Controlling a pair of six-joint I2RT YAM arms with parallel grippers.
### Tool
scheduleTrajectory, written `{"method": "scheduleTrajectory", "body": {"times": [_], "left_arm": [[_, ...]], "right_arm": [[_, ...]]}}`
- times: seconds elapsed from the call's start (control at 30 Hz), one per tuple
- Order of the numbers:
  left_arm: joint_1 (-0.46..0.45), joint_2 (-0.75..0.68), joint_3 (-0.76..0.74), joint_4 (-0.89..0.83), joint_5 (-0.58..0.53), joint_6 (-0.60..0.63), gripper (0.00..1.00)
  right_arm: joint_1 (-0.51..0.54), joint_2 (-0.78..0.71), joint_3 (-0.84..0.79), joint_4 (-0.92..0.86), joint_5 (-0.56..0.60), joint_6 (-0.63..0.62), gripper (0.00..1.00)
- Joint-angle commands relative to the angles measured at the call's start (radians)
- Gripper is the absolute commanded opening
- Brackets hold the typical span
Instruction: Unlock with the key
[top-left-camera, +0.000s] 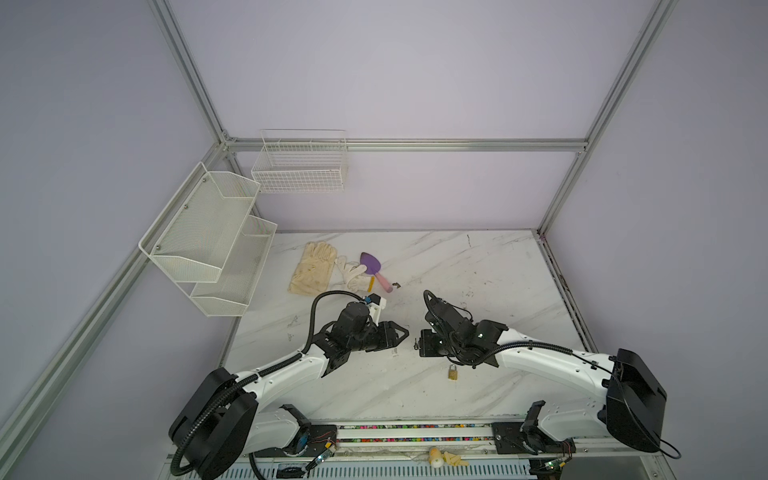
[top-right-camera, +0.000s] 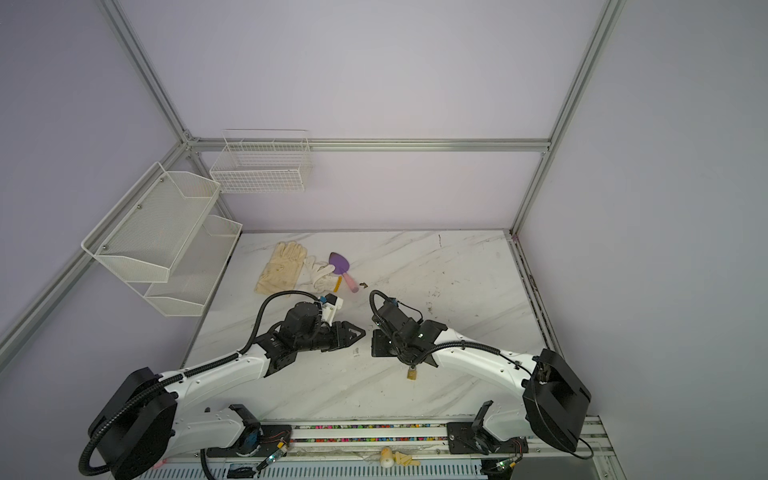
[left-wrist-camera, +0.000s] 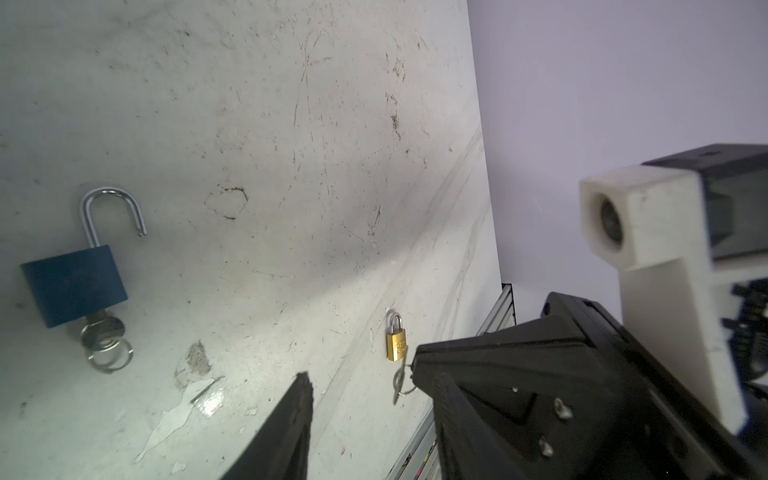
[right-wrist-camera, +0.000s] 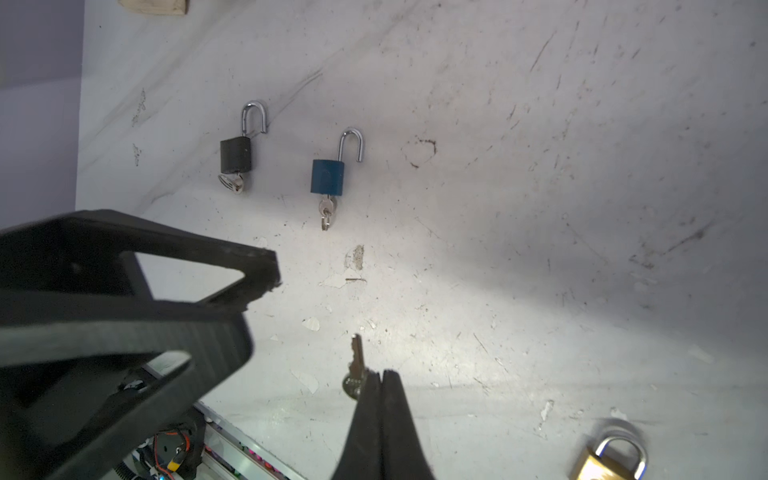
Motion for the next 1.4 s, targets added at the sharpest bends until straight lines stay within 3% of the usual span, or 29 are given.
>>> {"method": "scheduleTrajectory", "body": {"times": [0.0,0.83,1.37], "left_arm": [[-0.010,0.022,0.077,0.091,0.080,0.015,0.45],[-0.037,0.107,0.088,0.307,0.018,-0.094,0.25],[-0.062,0.100,0.091,0.200,0.011,-0.075,0.21]], "right_arm": [[-0.007,-0.015,0.028,-0.026,0.020,-0.015,0.00],[-0.013,-0.007,0.034,-0.024,0.018,-0.021,0.00],[-0.022,-0.015,0.044,-0.027,0.032,-0.020,0.00]]}}
